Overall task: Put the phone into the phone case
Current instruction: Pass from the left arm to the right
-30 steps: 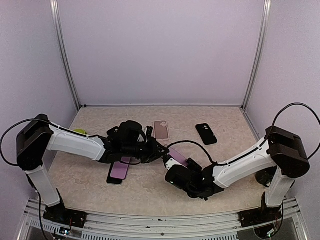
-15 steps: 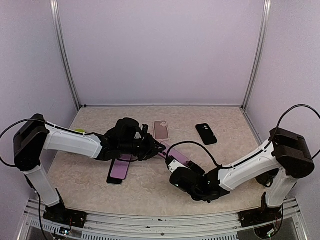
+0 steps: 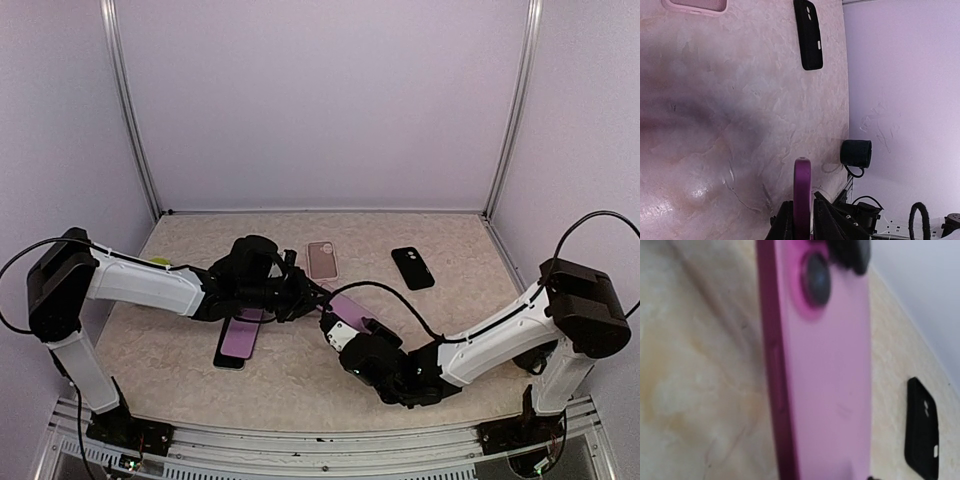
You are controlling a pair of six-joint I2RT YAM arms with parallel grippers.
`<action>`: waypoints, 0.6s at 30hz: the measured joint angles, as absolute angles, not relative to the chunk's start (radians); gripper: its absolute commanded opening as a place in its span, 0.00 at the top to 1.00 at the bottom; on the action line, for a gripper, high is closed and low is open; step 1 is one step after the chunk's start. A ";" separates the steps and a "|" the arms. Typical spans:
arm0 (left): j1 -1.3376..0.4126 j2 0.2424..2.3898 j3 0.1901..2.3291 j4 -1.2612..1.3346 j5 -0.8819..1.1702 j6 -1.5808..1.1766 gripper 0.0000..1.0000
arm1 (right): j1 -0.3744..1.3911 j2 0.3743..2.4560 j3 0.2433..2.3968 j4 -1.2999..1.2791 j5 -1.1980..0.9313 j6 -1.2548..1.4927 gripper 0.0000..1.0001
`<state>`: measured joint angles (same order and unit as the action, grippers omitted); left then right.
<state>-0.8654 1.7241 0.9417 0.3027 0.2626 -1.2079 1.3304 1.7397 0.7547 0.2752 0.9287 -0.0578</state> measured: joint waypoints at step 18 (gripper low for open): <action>-0.864 1.724 0.911 0.337 0.283 -1.237 0.94 | 1.310 1.789 0.772 0.351 0.967 -0.162 0.90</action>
<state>-0.8642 1.7241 0.9112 0.3370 0.2832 -1.2373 1.3098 1.7893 0.7715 0.3511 0.9672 -0.1623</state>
